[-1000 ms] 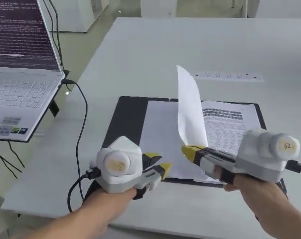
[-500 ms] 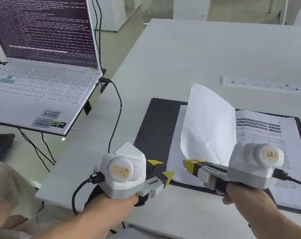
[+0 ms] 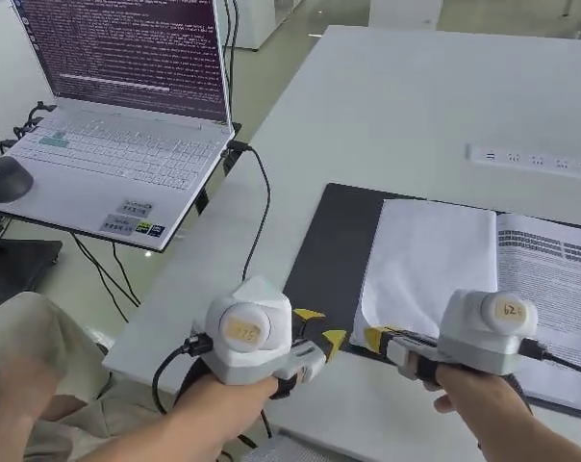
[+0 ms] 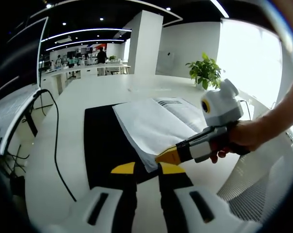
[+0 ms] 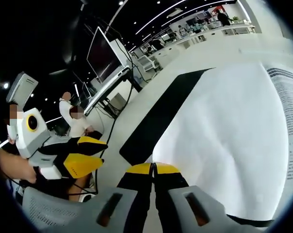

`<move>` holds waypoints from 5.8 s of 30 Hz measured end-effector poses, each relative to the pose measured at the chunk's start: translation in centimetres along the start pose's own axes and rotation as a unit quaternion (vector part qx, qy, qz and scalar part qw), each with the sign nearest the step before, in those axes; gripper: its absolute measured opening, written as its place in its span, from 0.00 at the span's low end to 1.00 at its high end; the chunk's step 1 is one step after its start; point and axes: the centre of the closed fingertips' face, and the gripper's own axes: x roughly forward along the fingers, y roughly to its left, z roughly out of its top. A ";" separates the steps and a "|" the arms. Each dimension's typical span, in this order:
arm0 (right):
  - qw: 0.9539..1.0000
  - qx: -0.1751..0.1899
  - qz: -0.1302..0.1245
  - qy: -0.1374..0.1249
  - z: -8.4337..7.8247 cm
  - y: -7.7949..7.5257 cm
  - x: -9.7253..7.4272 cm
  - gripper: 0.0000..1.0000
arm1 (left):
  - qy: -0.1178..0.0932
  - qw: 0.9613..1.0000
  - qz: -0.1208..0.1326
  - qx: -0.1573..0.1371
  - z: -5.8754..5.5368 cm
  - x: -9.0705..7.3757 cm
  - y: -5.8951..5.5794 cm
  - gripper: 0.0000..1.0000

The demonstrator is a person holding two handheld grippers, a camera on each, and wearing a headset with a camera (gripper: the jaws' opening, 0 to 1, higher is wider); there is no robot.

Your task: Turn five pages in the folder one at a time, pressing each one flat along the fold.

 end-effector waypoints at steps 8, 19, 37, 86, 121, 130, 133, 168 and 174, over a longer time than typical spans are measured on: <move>1.000 0.013 0.018 -0.001 -0.7 0.5 -1.0 0.09 | 0.000 1.000 -0.006 0.009 0.8 1.4 -0.6 0.15; 0.994 0.048 0.014 -0.093 4.4 -4.3 -7.6 0.01 | 0.024 0.998 -0.036 0.050 -0.4 6.5 -2.4 0.10; 0.989 0.111 0.001 -0.094 11.7 -11.9 -7.2 0.00 | 0.046 0.996 0.017 0.072 -2.7 8.7 -1.8 0.00; 0.920 0.346 -0.053 -0.177 18.3 -24.4 -1.7 0.00 | 0.039 0.996 0.021 0.074 -2.9 8.9 -1.6 0.00; 0.919 0.385 0.075 -0.029 4.9 -12.9 -7.8 0.00 | 0.046 0.996 0.012 0.076 -2.8 8.9 -1.6 0.00; 0.920 0.381 0.093 0.002 1.9 -10.6 -9.1 0.00 | 0.046 0.996 0.013 0.074 -2.9 8.9 -1.6 0.00; 0.919 0.381 0.102 0.010 0.8 -9.7 -9.7 0.00 | 0.046 0.996 0.013 0.073 -2.9 8.9 -1.7 0.00; 0.924 0.359 0.092 -0.095 0.7 -5.2 -18.7 0.00 | 0.076 0.997 -0.001 0.027 -2.7 8.3 -3.0 0.14; 0.937 0.316 0.040 -0.144 2.2 -7.5 -22.0 0.06 | 0.085 0.996 -0.016 0.026 -1.6 6.8 -4.1 0.22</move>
